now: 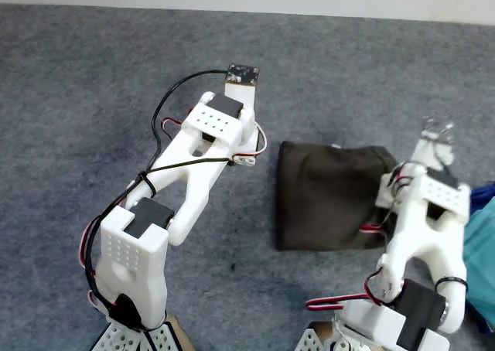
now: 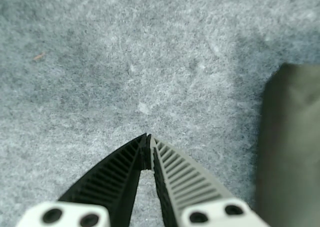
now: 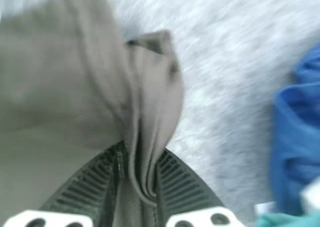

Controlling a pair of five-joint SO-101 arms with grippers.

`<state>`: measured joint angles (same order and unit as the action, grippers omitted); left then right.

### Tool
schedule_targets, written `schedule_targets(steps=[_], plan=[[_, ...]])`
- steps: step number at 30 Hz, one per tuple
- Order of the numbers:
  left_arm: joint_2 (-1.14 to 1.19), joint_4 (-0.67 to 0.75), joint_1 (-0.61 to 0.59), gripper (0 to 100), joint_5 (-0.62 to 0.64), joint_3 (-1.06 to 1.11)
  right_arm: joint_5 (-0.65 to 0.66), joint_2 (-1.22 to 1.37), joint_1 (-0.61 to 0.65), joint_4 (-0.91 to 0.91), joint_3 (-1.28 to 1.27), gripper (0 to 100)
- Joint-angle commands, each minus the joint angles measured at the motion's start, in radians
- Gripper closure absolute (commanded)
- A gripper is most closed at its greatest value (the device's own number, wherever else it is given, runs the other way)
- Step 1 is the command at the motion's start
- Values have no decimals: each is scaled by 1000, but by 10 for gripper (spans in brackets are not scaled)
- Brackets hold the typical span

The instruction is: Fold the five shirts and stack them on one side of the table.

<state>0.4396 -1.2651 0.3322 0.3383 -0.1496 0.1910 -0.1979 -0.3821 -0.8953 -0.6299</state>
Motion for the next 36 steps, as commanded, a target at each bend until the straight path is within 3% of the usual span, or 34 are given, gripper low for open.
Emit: schedule_targets(steps=[1, 16, 36], plan=[[-13, 12, -12, 990, -8, -5, -12, -13, -58, -79, 182, 991], [-10, 25, -12, 990, -8, -5, 29, -12, -288, -331, 722, 991], [-8, 25, -7, 990, -8, -5, 89, -12, -605, -501, 1069, 991]])
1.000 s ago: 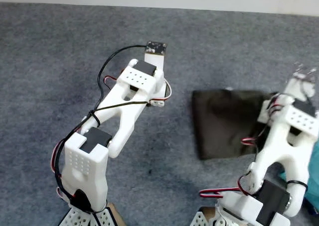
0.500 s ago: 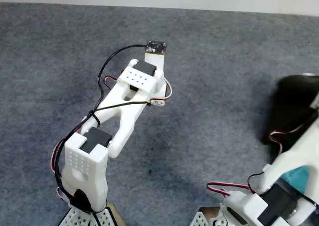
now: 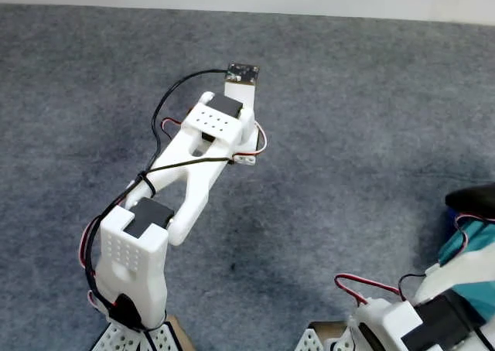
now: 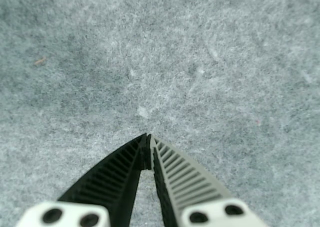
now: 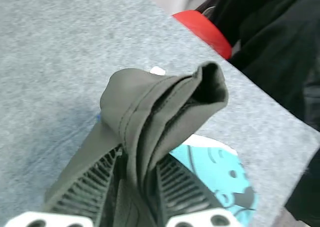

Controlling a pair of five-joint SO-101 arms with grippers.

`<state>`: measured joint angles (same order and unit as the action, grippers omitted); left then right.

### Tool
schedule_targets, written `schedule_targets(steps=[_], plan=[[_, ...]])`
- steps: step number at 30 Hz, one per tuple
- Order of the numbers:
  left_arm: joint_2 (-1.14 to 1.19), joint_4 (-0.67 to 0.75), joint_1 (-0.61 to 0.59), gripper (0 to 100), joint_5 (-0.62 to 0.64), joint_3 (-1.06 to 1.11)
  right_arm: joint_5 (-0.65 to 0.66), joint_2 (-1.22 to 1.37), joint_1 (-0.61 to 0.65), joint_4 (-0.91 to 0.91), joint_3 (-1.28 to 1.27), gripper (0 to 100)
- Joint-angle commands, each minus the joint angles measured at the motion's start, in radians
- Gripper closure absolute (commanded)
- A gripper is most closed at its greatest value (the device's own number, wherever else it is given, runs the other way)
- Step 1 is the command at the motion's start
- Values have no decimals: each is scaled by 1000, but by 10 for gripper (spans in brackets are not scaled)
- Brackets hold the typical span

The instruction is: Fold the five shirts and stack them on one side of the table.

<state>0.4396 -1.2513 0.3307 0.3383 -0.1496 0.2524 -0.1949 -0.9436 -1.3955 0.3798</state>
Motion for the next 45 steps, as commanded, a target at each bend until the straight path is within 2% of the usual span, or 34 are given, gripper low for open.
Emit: schedule_targets(steps=[1, 9, 14, 17, 27, 30, 36, 45], plan=[[-8, 11, -5, 990, -8, -5, 44, -13, -54, -2, 59, 991], [-8, 11, -4, 990, -8, -5, 157, -8, -180, 5, 5, 991], [-8, 11, -4, 990, -8, -5, 333, -4, -251, 5, -74, 991], [-8, 11, -2, 990, -8, -5, 394, -7, -294, 5, -134, 991], [-8, 11, -2, 990, -8, -5, 430, -10, -423, 148, -306, 991], [-8, 11, -2, 990, -8, -5, 485, -7, -427, 176, -354, 972], [-8, 12, -2, 990, -8, -5, 503, -16, -398, 173, -374, 812], [-8, 12, -2, 989, -8, -5, 502, -151, -292, 139, -357, 806]])
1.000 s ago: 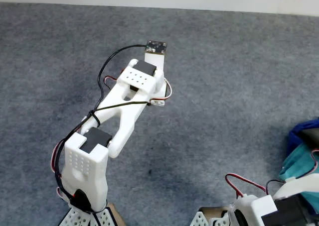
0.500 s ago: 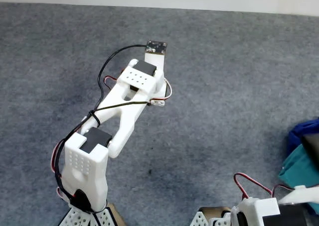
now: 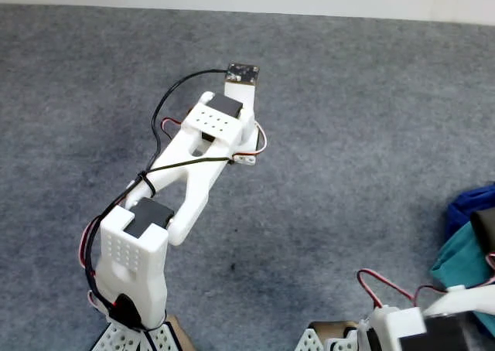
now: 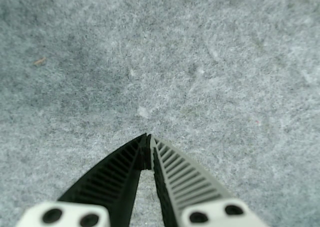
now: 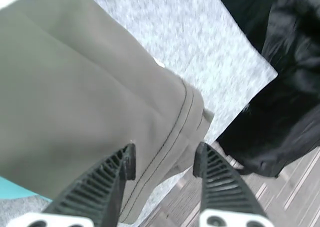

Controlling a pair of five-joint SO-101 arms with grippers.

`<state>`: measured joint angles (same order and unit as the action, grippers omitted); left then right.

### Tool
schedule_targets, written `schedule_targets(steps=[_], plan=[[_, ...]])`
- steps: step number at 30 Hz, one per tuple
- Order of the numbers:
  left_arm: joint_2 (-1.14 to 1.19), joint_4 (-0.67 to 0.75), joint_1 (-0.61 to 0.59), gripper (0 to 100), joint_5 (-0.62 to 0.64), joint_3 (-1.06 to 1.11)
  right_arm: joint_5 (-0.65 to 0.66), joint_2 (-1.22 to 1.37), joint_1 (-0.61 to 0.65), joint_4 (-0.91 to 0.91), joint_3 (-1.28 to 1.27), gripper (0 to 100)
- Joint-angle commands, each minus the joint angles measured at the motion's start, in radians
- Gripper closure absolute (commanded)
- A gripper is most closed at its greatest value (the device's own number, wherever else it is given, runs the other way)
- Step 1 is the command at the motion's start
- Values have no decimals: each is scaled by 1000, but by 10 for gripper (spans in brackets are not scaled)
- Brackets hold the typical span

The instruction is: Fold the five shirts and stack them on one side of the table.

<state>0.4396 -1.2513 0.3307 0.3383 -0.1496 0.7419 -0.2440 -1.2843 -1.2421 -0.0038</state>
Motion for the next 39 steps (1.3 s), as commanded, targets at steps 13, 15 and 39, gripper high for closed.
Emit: schedule_targets(steps=[13, 15, 39], plan=[[-16, 9, -12, 989, -8, -5, -318, -173, 407, -81, 64, 889], [-18, 6, -30, 989, -8, -5, -371, -173, 481, -116, 65, 890], [-12, -374, -1096, 989, -247, -598, -686, 127, 1239, -263, 48, 976]])
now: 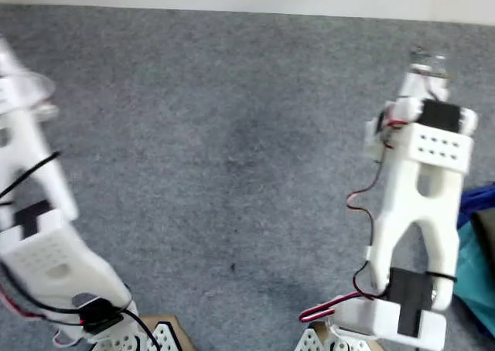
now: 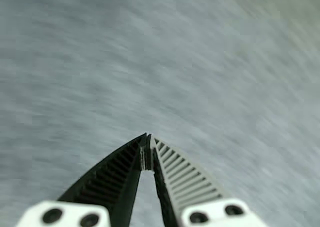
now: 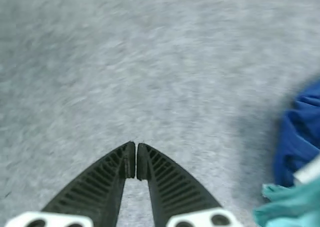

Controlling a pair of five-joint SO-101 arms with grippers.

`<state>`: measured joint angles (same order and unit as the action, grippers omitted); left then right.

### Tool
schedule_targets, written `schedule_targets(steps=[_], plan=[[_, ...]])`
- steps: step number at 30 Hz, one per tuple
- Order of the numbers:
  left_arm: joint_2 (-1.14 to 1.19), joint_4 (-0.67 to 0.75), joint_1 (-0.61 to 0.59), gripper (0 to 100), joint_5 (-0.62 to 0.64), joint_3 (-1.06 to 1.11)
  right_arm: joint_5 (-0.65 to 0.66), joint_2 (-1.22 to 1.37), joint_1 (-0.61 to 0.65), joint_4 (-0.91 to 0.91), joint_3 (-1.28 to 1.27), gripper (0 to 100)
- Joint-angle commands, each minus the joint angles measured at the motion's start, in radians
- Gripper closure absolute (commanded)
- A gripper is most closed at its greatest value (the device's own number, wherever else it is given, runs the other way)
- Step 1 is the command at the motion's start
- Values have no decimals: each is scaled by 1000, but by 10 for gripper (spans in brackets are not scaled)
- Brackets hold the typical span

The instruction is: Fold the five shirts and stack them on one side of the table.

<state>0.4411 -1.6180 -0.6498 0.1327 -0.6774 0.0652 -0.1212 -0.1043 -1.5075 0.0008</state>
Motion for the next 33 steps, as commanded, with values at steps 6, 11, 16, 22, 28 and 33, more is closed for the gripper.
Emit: schedule_targets(steps=[6, 11, 16, 22, 28, 33], plan=[[-7, 0, -269, 939, -64, -74, 0, 7, 208, 153, -159, 976], [-7, 9, -378, 813, -64, -74, 0, 7, 289, 326, -344, 976], [12, 152, -495, 784, -61, -73, 0, 8, 372, 472, -458, 976], [117, 272, -526, 783, -60, -77, 0, 8, 394, 570, -526, 976], [209, 387, -527, 782, 3, -79, 0, 18, 392, 575, -527, 976], [223, 416, -553, 782, 26, -79, 0, 19, 392, 575, -529, 976]])
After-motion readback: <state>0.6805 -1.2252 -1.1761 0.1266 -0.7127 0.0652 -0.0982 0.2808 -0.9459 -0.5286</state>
